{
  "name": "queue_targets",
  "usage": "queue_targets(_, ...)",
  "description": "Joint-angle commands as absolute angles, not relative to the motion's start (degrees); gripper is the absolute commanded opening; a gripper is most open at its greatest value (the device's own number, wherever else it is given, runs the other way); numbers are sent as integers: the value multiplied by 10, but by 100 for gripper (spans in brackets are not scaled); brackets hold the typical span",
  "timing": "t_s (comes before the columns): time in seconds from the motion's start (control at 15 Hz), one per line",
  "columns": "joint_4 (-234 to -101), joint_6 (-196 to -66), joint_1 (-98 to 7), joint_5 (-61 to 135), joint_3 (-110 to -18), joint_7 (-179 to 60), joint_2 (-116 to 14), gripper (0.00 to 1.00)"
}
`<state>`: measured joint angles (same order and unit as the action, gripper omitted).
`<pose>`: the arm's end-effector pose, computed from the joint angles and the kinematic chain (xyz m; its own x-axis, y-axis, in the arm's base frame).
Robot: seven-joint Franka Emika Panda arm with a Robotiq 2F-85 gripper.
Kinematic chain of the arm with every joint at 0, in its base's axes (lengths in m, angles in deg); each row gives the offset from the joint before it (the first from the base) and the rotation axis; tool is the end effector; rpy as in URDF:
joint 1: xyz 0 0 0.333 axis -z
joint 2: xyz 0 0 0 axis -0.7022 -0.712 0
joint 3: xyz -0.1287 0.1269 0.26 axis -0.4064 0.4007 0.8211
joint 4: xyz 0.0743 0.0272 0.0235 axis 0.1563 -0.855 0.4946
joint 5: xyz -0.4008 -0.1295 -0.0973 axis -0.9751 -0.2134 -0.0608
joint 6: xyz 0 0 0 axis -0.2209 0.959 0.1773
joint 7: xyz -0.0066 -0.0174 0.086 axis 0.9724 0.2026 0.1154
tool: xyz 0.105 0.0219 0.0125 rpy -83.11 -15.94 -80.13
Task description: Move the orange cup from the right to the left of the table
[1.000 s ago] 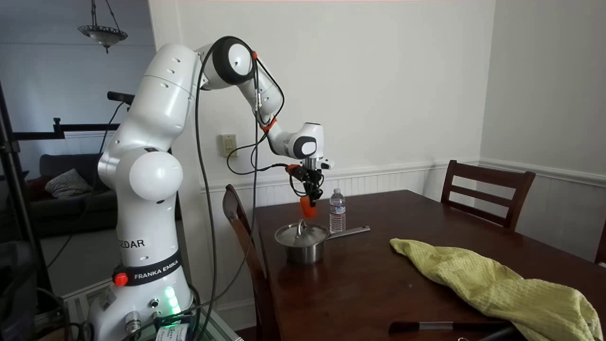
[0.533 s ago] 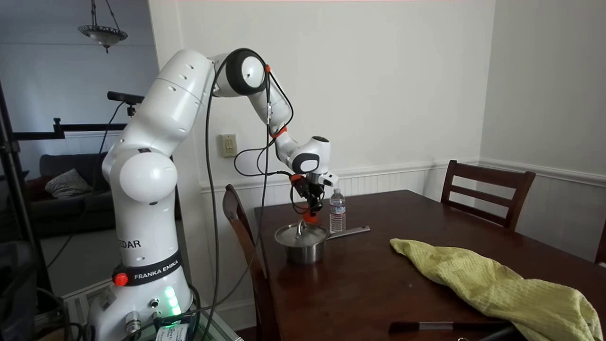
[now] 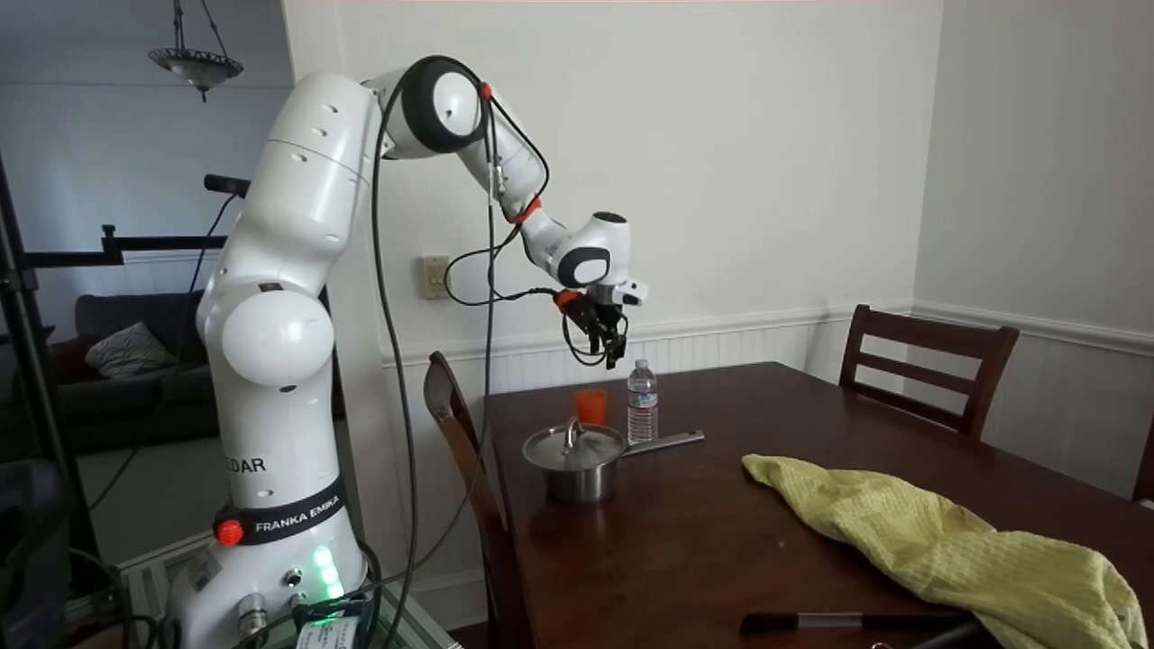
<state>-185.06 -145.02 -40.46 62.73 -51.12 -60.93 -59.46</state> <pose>0.6746 0.0449 0.2628 0.9357 -0.3191 0.1505 -0.2533 -0.9046 -0.3428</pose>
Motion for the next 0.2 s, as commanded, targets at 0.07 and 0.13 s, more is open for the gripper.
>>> queue_targets(0.07, -1852, -1428, -421, 620, -520, -638, -542, 100)
queue_targets(0.13, -1853, -1420, -426, 620, -521, -638, -522, 94)
